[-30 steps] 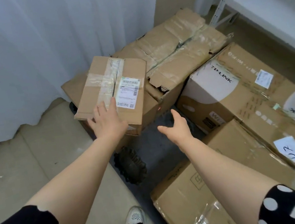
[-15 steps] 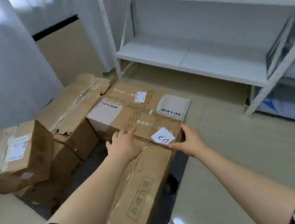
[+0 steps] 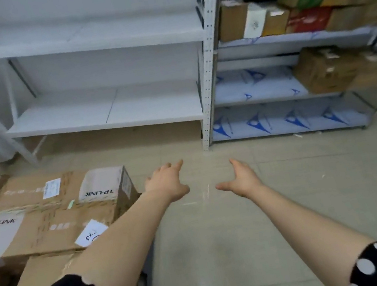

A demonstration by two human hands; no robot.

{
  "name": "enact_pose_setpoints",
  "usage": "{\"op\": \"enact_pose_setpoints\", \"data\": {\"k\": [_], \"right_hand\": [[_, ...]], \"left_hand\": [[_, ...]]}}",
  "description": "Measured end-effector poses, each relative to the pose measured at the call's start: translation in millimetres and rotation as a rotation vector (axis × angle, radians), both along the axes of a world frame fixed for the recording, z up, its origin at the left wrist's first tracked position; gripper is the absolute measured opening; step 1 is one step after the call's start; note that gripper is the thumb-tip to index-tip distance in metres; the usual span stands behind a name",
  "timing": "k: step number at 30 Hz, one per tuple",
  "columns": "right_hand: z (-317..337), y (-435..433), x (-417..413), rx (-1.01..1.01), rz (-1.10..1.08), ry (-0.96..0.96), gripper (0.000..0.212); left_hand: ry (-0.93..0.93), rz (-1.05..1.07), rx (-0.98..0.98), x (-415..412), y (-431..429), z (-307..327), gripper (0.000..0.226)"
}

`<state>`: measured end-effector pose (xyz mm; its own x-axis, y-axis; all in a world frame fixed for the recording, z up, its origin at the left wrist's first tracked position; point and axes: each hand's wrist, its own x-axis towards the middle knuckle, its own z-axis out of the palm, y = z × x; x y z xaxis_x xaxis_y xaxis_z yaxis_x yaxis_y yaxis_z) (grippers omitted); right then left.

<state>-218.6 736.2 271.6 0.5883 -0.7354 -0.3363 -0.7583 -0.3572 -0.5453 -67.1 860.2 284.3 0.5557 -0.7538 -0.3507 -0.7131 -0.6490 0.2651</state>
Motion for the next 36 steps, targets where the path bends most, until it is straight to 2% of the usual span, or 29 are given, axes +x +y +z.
{"op": "enact_pose_setpoints", "data": {"k": [2,13,18,30,36], "right_hand": [[4,-27,-10,0.009,-0.071,-0.022,0.075],[33,-188,-35,-0.063,-0.396,-0.032,0.062],[35,-263,-69,-0.069,-0.508,-0.038,0.059],[21,-536,-198,-0.034,-0.556,-0.140,0.042],[20,-680,-250,-0.003,-0.589,-0.145,0.045]], "left_hand": [[0.010,-0.046,-0.022,-8,-35,7,0.078],[-0.037,-0.225,-0.136,12,-235,46,0.053],[-0.039,-0.348,-0.141,-12,-333,51,0.056],[-0.023,-0.404,-0.071,-131,-622,25,0.061],[-0.036,-0.420,-0.017,-172,-749,12,0.053]]}}
